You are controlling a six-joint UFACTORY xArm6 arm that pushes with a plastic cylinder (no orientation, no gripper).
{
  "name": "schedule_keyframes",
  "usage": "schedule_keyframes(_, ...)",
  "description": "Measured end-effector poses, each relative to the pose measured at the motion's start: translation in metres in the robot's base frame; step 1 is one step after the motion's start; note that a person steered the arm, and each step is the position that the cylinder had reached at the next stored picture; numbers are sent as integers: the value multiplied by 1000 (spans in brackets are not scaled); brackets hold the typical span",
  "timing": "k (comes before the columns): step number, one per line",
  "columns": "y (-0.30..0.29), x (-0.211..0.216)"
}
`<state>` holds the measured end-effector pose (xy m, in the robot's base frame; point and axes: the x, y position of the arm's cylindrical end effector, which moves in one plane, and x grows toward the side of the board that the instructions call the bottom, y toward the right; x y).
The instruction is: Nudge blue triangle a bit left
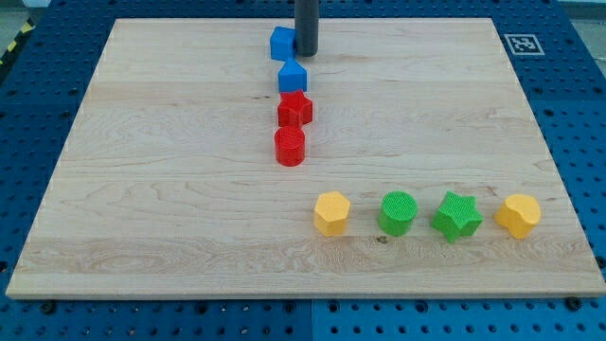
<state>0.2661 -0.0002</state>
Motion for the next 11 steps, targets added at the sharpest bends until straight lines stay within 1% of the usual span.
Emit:
schedule_keyframes(1, 5, 2)
schedule_keyframes(2, 46, 41)
schedule_keyframes(3, 64, 86)
schedule_keyframes(4, 61, 111)
schedule_keyframes(6, 61, 106)
schedule_keyframes(7, 61, 71)
schedule_keyframes(8, 60, 59)
schedule_keyframes(9, 57, 60)
schedule_keyframes(11, 24, 61)
